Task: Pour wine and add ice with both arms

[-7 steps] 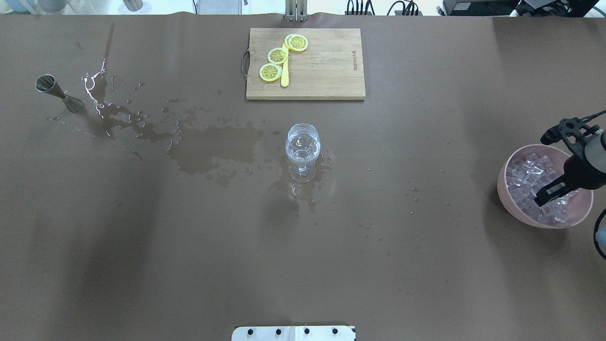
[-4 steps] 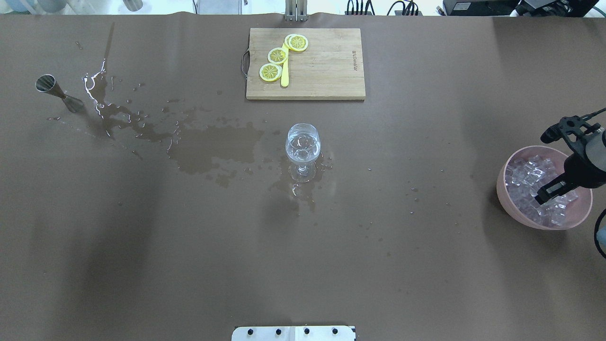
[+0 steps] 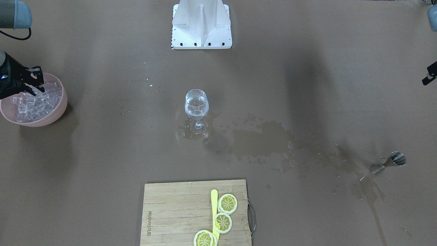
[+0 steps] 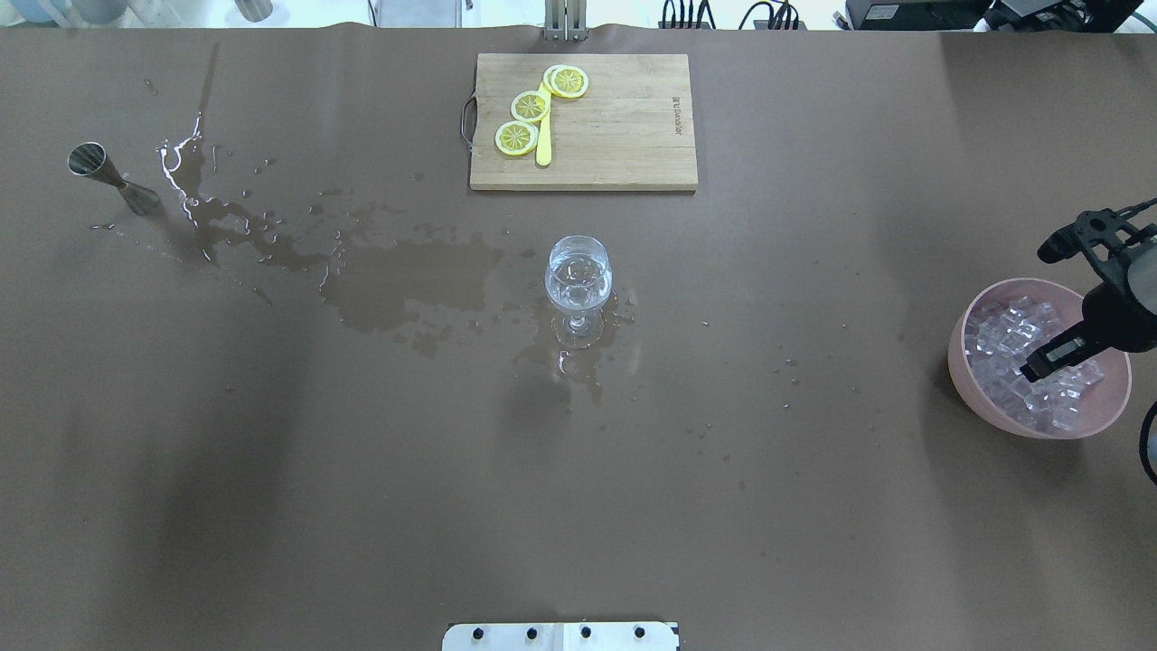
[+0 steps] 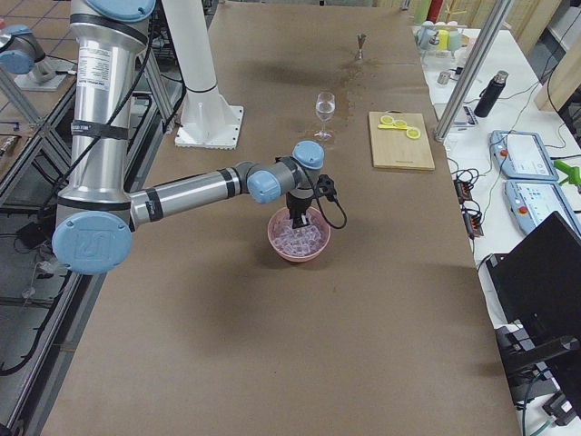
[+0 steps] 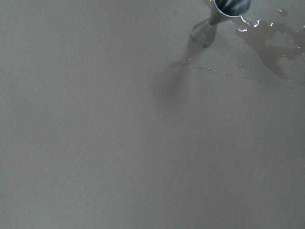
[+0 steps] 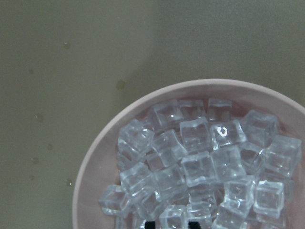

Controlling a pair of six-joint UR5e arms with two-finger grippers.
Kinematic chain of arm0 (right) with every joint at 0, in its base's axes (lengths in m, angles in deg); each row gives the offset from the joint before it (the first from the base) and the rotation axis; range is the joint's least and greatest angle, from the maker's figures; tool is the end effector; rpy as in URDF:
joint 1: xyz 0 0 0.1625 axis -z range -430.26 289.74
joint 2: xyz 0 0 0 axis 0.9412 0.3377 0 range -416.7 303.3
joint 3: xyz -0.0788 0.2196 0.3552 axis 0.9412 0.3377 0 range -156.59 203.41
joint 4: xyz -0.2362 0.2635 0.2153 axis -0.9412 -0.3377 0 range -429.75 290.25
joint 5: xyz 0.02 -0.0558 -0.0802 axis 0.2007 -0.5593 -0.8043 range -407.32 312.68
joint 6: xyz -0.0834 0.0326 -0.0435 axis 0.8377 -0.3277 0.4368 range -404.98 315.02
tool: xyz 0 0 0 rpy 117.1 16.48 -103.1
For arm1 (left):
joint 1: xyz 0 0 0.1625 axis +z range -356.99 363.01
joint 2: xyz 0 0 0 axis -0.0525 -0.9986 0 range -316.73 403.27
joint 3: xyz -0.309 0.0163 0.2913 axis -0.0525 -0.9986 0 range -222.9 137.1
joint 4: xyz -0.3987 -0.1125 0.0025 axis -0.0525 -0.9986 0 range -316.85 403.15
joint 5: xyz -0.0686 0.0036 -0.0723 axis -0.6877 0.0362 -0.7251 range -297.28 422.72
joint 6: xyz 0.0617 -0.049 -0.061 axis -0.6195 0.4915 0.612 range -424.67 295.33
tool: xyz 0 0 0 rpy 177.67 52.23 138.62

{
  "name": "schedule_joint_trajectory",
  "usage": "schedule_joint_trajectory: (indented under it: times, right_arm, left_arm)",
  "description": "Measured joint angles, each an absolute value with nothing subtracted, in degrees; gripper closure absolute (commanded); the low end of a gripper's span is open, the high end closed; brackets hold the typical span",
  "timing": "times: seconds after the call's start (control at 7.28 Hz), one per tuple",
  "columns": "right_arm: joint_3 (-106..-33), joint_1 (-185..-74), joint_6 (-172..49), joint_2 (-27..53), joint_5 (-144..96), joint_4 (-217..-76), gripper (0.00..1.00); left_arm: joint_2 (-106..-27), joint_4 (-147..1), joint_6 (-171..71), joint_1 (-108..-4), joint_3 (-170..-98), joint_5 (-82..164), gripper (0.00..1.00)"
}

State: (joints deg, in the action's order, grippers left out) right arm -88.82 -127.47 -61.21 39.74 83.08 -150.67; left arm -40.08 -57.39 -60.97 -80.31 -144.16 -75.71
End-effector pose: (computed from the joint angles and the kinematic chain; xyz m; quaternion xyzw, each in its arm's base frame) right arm -0.1870 -0.4173 0.5050 0.0439 -0.3906 -0.2056 0.8962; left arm -0.0053 -0.4591 0.5909 0.0830 0.4158 0.0776 0.9023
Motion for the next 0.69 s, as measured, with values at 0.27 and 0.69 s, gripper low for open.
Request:
schedule_joint_trajectory:
  times: [0.27, 0.69]
  right_arm:
    - [-90.5, -129.9, -64.0, 31.4, 85.1, -158.1, 1.0]
    - [-89.3, -126.8, -79.7, 10.6, 84.1, -170.7, 1.0]
  left_arm:
    - [-39.9, -57.4, -60.9, -80.4, -143.9, -75.8, 0.02]
    - [-39.7, -57.5, -60.9, -81.8, -143.5, -75.9, 0.02]
